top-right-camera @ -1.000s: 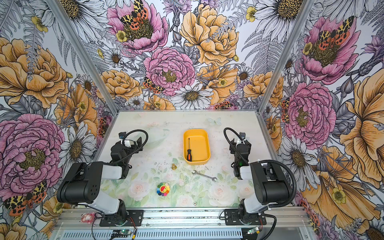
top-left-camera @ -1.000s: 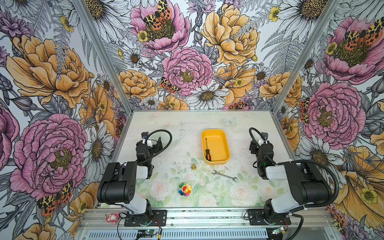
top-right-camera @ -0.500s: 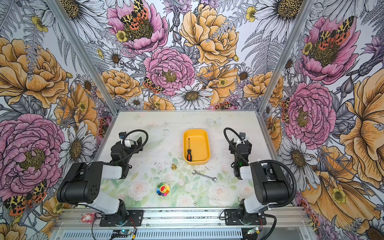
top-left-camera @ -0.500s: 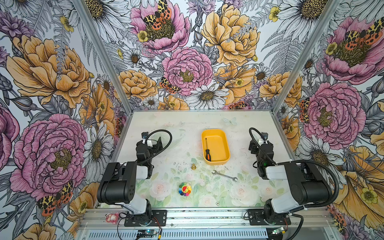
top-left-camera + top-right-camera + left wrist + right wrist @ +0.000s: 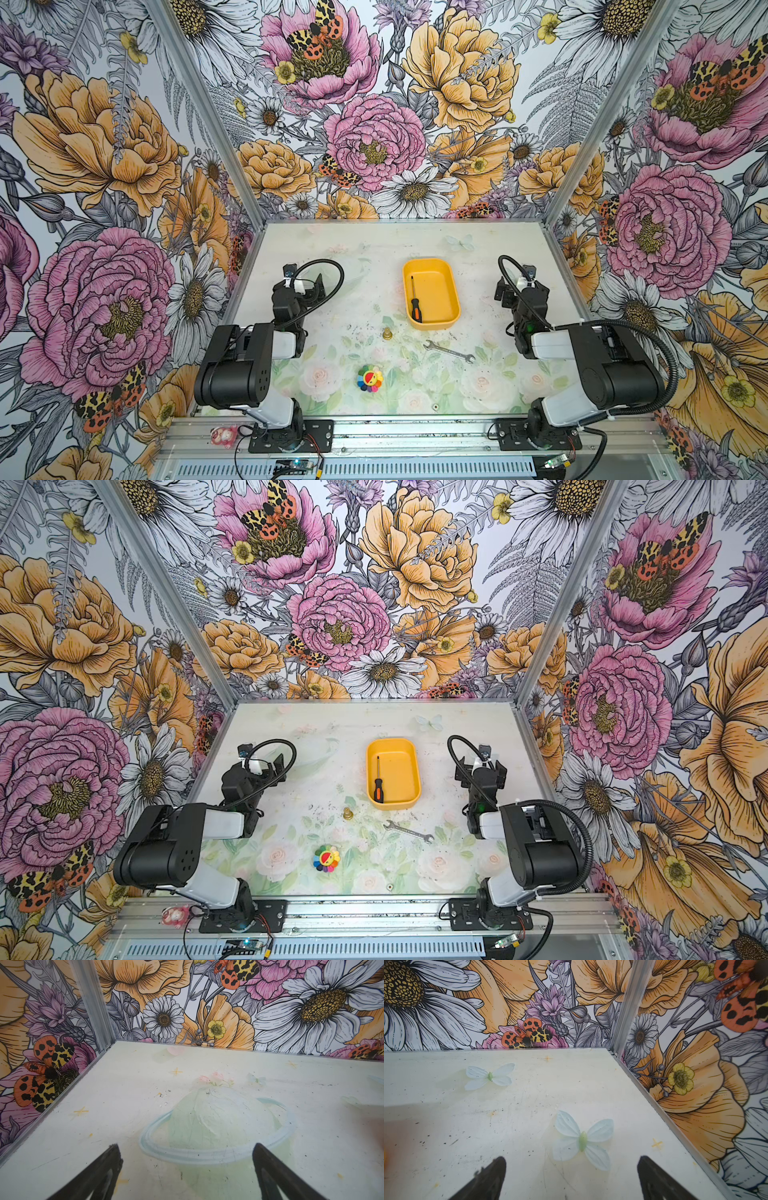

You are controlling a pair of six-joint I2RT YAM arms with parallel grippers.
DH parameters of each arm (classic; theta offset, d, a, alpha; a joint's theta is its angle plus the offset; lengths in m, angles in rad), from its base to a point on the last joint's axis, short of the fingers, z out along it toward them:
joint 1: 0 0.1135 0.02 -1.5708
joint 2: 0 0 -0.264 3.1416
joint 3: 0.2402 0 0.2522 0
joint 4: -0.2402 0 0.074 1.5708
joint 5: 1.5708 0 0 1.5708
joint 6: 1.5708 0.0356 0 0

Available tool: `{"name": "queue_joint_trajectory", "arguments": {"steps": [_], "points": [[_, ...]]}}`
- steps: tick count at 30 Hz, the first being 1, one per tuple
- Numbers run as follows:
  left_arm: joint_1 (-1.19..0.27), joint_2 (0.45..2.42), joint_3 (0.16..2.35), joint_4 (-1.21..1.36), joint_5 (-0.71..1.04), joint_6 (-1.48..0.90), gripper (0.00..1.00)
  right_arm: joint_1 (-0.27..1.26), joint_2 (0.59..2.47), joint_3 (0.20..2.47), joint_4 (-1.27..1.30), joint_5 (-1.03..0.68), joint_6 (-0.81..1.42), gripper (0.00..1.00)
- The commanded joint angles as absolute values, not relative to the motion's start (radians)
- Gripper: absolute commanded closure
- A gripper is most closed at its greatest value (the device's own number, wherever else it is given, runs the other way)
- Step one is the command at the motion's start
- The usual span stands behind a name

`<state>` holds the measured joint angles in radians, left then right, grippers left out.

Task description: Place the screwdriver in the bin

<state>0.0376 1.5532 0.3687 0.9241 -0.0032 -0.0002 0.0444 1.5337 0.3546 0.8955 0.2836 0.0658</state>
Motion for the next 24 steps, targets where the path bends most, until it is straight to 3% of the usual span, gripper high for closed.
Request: {"name": "queue_joint_trajectory", "arguments": {"steps": [1,24], "points": [[0.036,1.551,0.379,0.937,0.0,0.003,0.01,0.041,1.535,0.364,0.92,0.28,0.071,0.0],[0.009,1.548,0.354,0.981,-0.025,0.026,0.01,0.066,1.536,0.333,0.983,0.314,0.053,0.01]]}}
